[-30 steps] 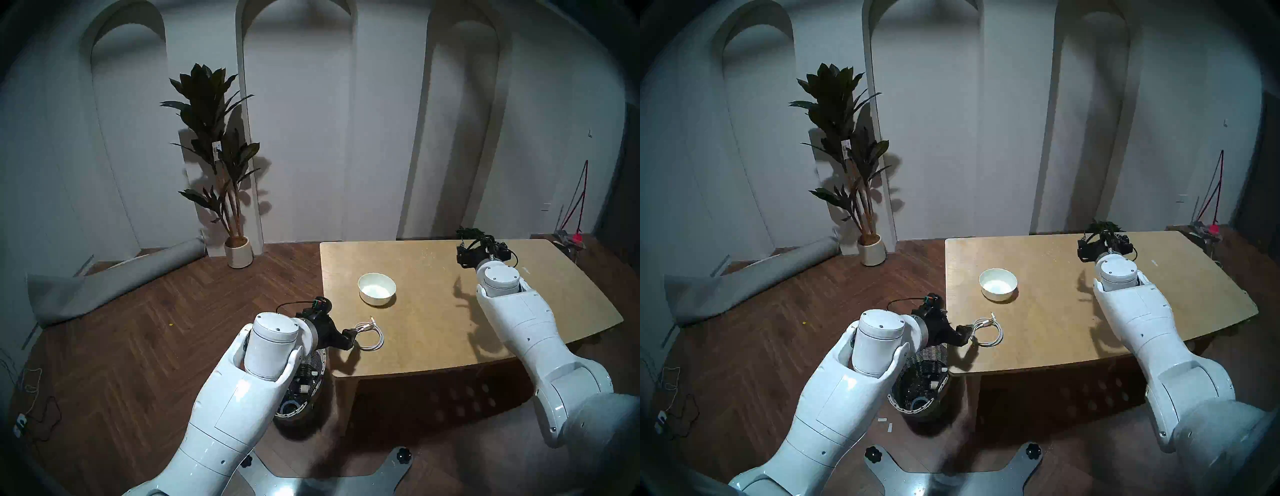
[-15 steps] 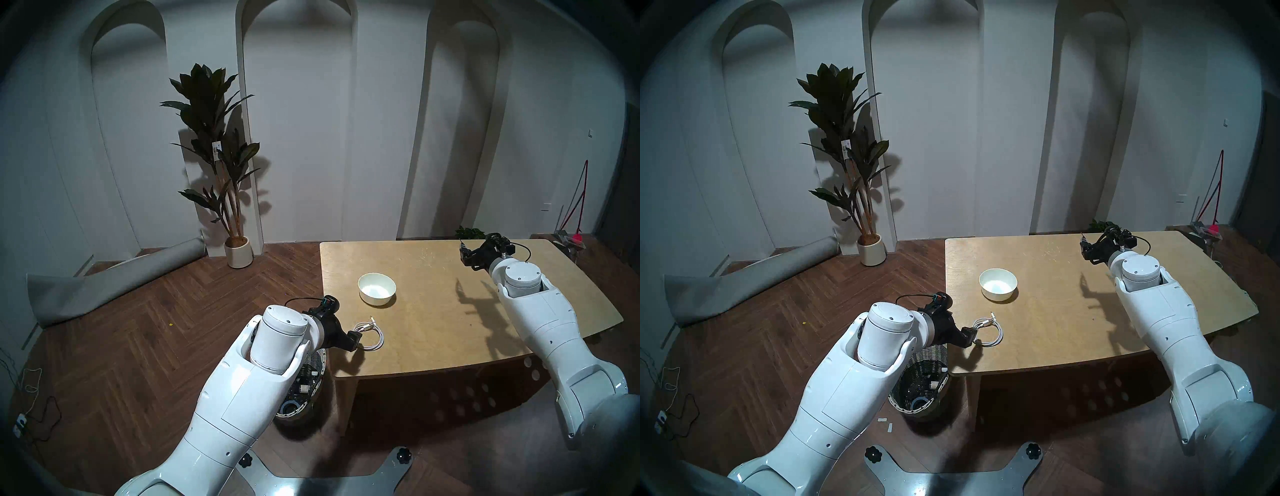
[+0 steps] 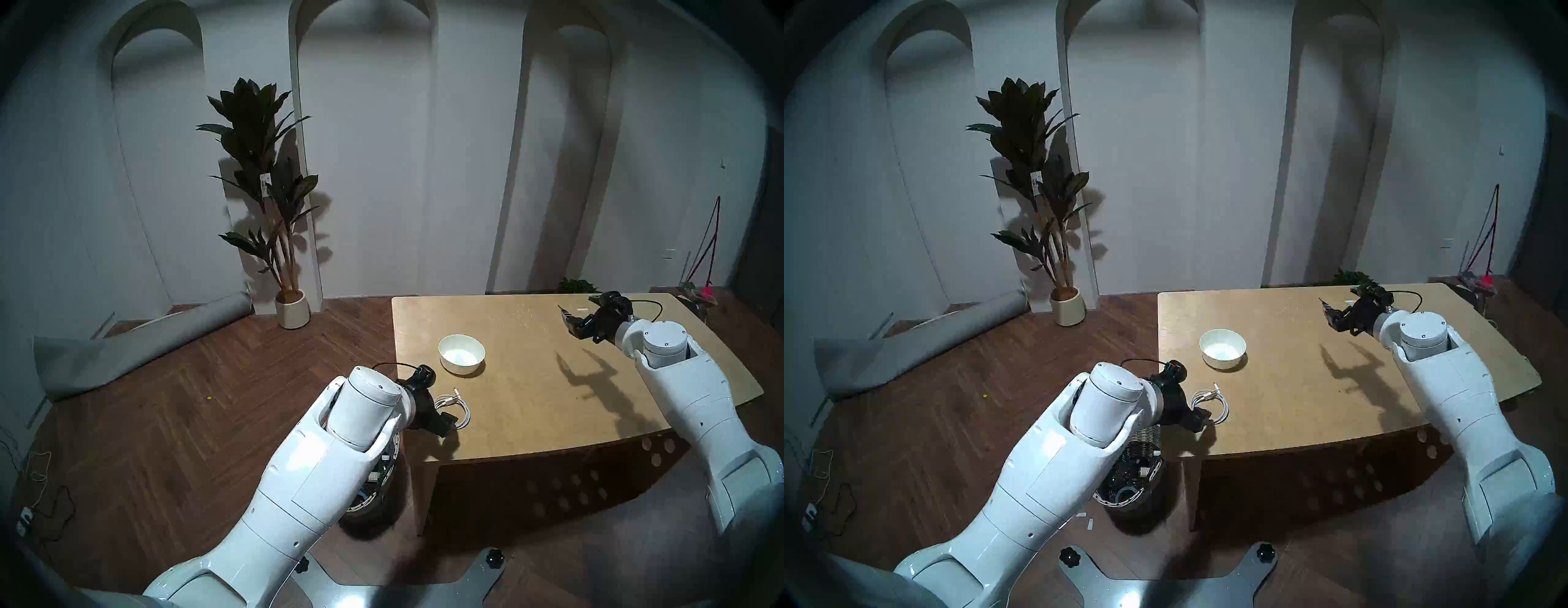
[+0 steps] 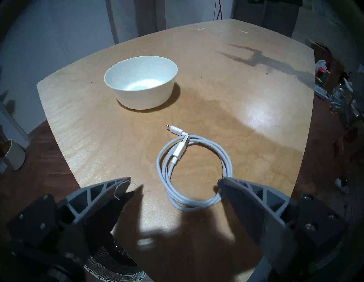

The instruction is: Load the items into the basket from the rear

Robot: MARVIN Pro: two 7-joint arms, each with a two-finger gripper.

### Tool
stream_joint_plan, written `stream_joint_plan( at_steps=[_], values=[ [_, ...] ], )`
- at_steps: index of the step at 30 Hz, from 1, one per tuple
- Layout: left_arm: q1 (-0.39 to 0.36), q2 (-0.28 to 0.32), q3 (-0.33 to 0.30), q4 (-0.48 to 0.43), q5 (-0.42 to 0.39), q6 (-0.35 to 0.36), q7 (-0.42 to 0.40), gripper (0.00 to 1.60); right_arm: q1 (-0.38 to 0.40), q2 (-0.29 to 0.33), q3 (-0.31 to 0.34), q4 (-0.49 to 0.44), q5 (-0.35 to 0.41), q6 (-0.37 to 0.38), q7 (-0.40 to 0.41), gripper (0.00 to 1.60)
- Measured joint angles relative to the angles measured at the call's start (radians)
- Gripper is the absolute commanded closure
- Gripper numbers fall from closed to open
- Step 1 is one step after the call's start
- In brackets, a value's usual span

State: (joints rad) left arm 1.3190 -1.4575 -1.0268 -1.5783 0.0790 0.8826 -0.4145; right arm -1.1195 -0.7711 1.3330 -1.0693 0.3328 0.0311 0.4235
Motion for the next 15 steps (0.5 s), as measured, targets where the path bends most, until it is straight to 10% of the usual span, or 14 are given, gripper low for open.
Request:
stream_joint_plan(
  at_steps=[15],
  values=[
    [-0.13,0.007,0.068,0.121,0.077,0.073,-0.04,0.02,-0.073,0.11,0.003,-0.046,0.064,0.0,0.29,0.0]
  ],
)
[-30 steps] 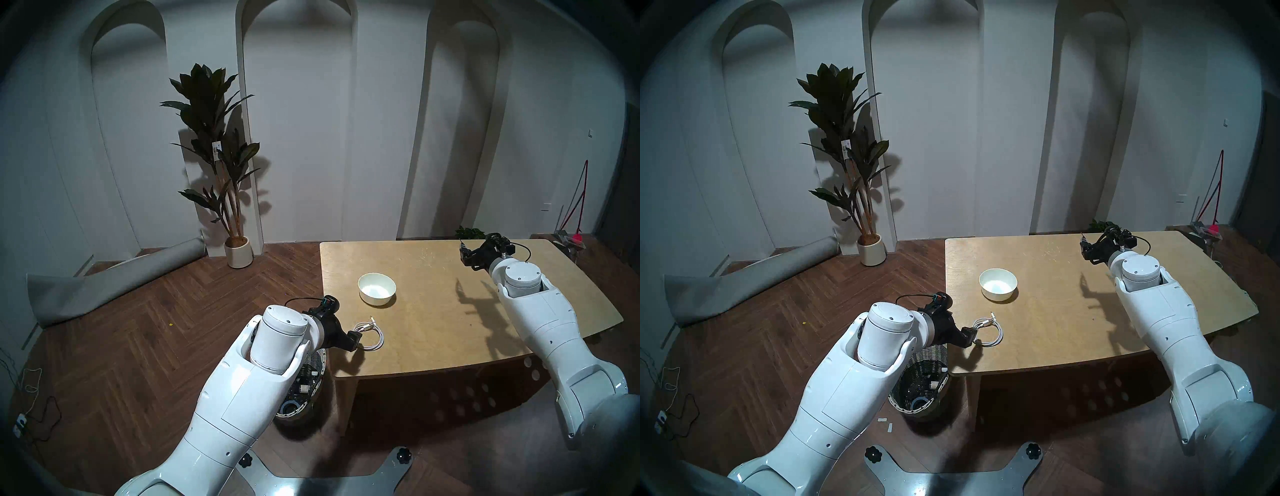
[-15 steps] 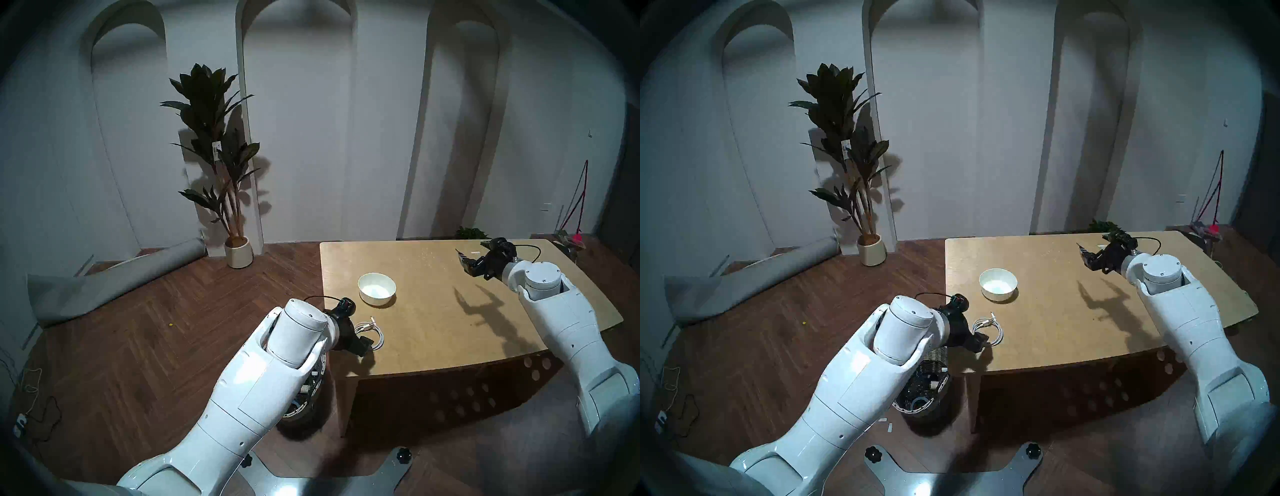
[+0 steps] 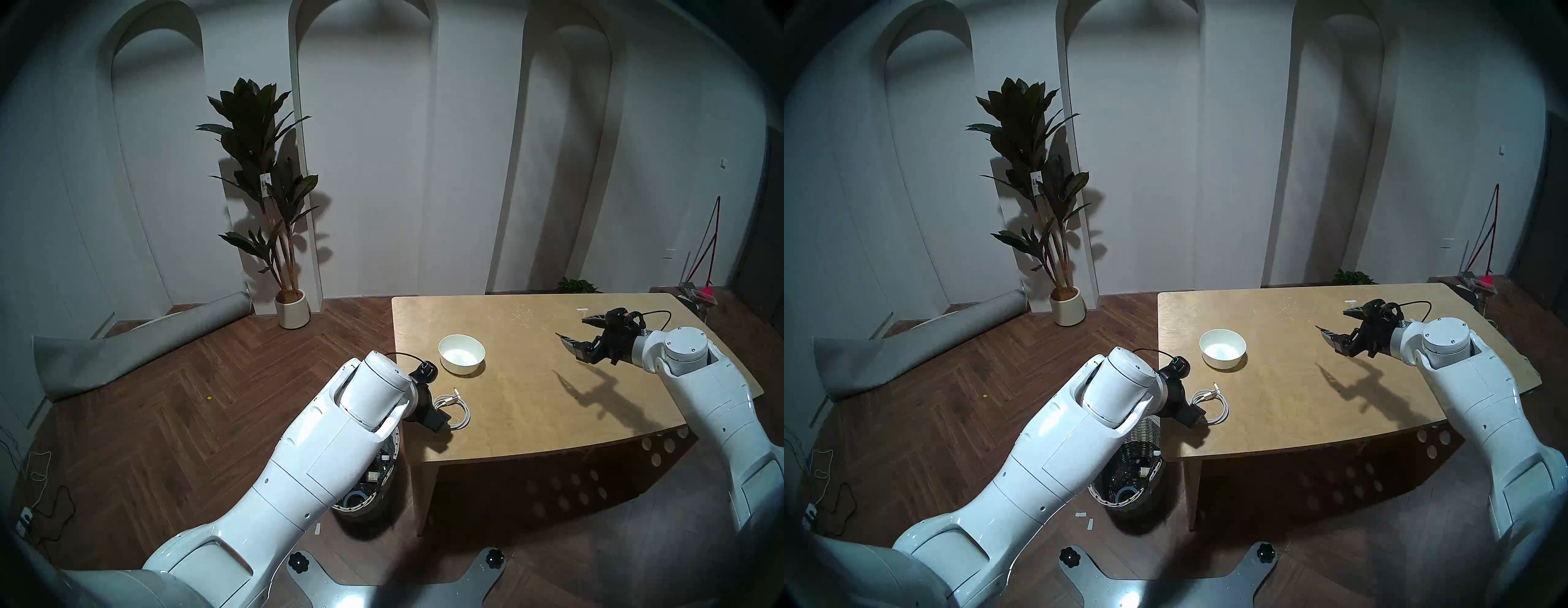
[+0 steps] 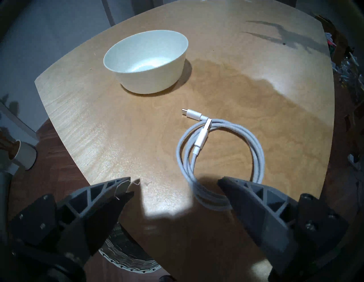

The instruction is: Load the items into the basket from the rear

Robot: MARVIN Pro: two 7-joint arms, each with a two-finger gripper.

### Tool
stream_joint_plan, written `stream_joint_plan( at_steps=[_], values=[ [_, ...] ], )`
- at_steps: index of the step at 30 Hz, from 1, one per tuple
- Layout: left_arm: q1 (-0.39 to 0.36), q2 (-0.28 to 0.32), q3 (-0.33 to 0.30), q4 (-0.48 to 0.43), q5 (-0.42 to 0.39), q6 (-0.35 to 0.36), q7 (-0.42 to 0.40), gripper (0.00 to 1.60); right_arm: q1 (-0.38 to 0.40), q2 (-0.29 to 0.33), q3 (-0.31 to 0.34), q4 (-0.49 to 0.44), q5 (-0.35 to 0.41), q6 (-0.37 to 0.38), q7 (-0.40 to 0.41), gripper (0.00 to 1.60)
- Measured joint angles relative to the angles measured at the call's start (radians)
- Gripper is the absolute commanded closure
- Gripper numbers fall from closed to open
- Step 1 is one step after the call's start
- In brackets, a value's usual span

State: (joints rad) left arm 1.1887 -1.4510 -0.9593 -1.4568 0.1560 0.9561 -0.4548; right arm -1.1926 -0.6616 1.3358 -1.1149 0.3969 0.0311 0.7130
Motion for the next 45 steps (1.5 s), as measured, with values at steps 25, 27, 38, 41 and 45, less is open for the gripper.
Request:
stream_joint_plan(
  at_steps=[25,27,38,41,45],
  values=[
    [-0.223,-0.002,0.219,0.168,0.109,0.006,-0.235,0.64,-0.045,0.14,0.04,-0.035,0.187,0.055,0.464,0.0],
    [-0.244,-0.002,0.236,0.183,0.119,0.005,-0.263,0.64,-0.044,0.146,0.043,-0.027,0.203,0.065,0.5,0.0],
    [-0.388,0.002,0.358,0.284,0.166,-0.001,-0.418,1.6,-0.015,0.163,0.052,0.049,0.268,0.124,0.688,0.0],
    [-0.414,0.006,0.386,0.298,0.161,-0.004,-0.42,1.6,-0.006,0.163,0.049,0.063,0.269,0.132,0.71,0.0],
    [-0.448,0.029,0.416,0.308,0.128,-0.004,-0.421,1.6,0.007,0.162,0.043,0.075,0.269,0.142,0.73,0.0]
  ],
)
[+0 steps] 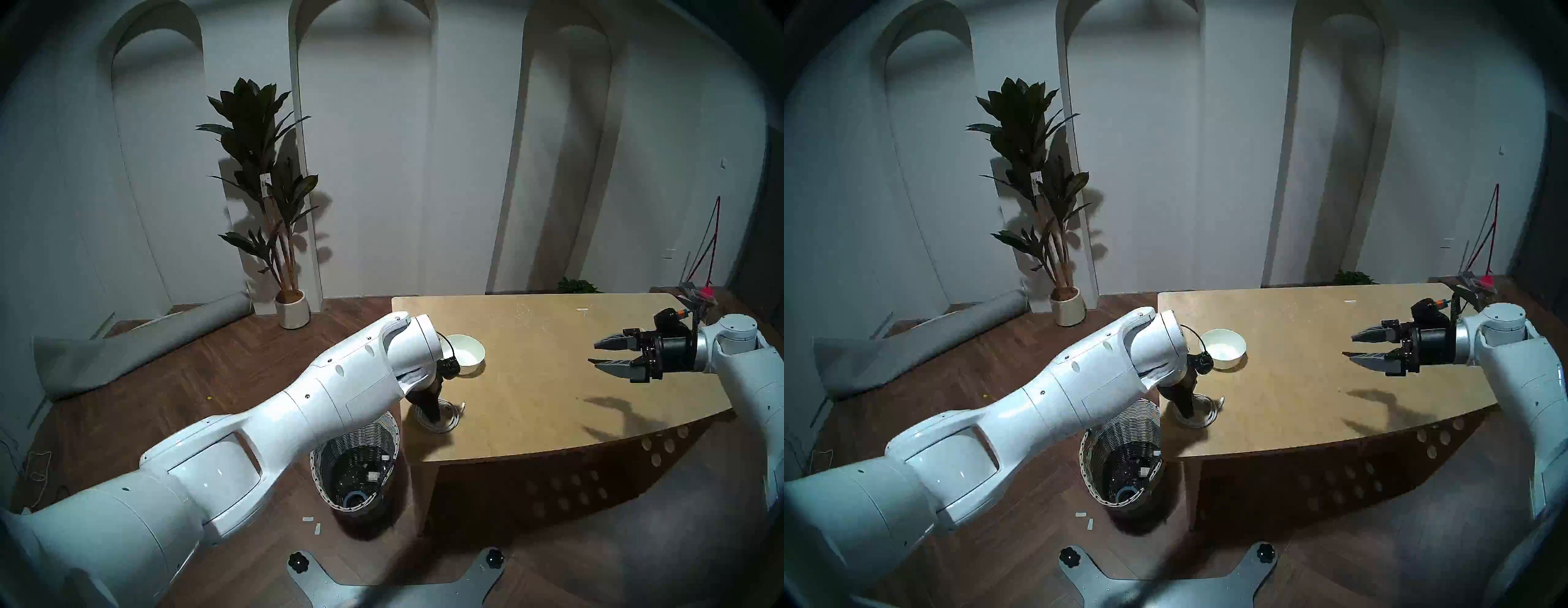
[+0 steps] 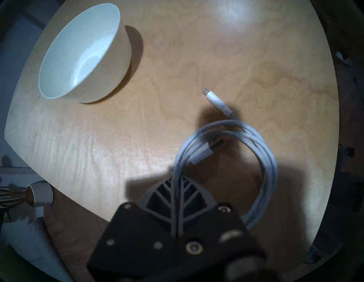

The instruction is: Load the items into the basket from the rear

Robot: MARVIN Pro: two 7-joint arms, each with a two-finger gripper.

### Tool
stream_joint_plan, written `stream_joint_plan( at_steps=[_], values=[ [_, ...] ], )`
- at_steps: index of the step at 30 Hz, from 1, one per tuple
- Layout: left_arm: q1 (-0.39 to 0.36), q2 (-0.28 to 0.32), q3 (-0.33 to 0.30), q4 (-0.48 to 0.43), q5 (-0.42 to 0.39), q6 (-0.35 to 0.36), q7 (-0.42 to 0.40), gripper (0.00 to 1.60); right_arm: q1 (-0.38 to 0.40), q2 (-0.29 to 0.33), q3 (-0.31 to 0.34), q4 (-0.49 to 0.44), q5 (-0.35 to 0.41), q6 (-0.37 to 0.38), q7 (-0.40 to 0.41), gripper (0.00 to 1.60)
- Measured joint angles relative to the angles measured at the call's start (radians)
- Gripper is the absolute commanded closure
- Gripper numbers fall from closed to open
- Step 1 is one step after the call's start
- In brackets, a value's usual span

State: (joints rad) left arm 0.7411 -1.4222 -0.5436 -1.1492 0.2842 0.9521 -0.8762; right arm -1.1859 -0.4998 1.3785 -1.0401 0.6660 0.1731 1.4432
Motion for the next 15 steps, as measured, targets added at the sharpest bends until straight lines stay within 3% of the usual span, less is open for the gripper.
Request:
stream_joint_plan(
  at_steps=[15],
  values=[
    [-0.073,0.171,-0.024,-0.081,-0.156,0.008,0.007,1.6,0.043,-0.043,-0.034,-0.051,-0.017,0.02,0.012,0.0]
  ],
)
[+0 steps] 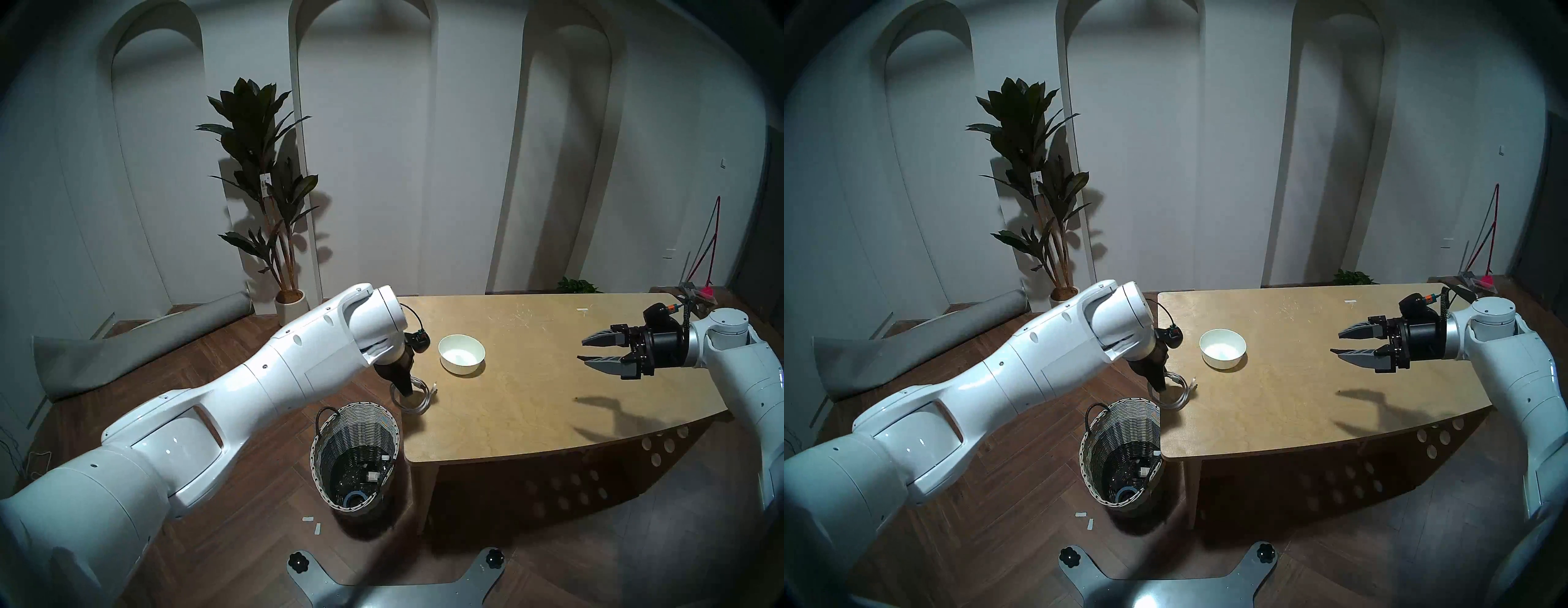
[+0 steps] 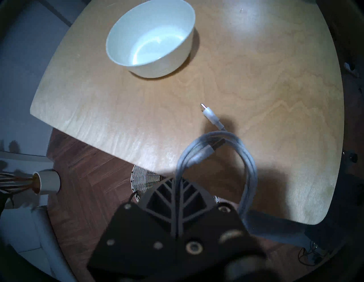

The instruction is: Load the items into the basket from the rear

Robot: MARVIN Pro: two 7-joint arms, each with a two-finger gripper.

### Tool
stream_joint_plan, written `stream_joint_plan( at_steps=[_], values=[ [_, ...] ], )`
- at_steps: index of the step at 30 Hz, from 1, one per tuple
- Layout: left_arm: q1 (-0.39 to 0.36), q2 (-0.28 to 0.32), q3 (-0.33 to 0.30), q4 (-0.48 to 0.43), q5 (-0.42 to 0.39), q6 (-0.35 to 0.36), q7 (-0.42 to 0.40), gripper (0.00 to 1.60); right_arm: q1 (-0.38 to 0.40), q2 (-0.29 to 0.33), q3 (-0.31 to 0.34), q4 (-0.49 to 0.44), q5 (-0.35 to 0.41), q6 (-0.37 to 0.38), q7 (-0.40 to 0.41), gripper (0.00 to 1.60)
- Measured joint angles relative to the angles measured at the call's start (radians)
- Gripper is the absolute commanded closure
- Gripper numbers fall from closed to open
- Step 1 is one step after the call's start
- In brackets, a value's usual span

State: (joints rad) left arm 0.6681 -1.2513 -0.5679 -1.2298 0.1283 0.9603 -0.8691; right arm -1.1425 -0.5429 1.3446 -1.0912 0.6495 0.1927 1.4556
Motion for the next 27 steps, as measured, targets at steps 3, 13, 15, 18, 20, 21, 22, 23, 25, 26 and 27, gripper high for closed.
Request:
stream_joint_plan(
  at_steps=[3,13,15,18,20,21,22,23,25,26,27],
  values=[
    [-0.004,0.038,-0.013,-0.008,-0.035,0.0,0.0,1.6,0.008,-0.012,-0.013,-0.017,-0.008,0.005,-0.004,0.0],
    [-0.011,0.162,-0.065,-0.022,-0.156,-0.01,-0.006,1.6,0.028,-0.041,-0.052,-0.087,-0.037,0.034,-0.034,0.0],
    [-0.012,0.184,-0.072,-0.022,-0.178,-0.021,-0.017,1.6,0.028,-0.045,-0.053,-0.105,-0.038,0.043,-0.042,0.0],
    [-0.012,0.221,-0.094,0.008,-0.216,-0.072,-0.051,1.6,0.019,-0.046,-0.045,-0.152,-0.029,0.076,-0.067,0.0],
    [-0.01,0.23,-0.109,0.035,-0.228,-0.11,-0.058,1.6,0.008,-0.043,-0.037,-0.178,-0.022,0.096,-0.086,0.0],
    [-0.007,0.232,-0.12,0.05,-0.235,-0.127,-0.057,1.6,0.002,-0.041,-0.034,-0.189,-0.019,0.105,-0.094,0.0],
    [-0.005,0.232,-0.129,0.063,-0.24,-0.141,-0.055,1.6,-0.003,-0.039,-0.031,-0.198,-0.017,0.112,-0.099,0.0],
    [-0.001,0.231,-0.144,0.081,-0.247,-0.163,-0.046,1.6,-0.012,-0.036,-0.025,-0.211,-0.012,0.12,-0.107,0.0],
    [0.007,0.227,-0.17,0.11,-0.256,-0.197,-0.021,1.6,-0.028,-0.03,-0.015,-0.232,-0.004,0.133,-0.121,0.0],
    [0.013,0.222,-0.184,0.126,-0.26,-0.216,-0.002,1.6,-0.037,-0.026,-0.009,-0.242,0.0,0.139,-0.127,0.0],
    [0.019,0.217,-0.197,0.142,-0.262,-0.234,0.018,1.6,-0.046,-0.022,-0.002,-0.252,0.005,0.144,-0.134,0.0]
  ],
)
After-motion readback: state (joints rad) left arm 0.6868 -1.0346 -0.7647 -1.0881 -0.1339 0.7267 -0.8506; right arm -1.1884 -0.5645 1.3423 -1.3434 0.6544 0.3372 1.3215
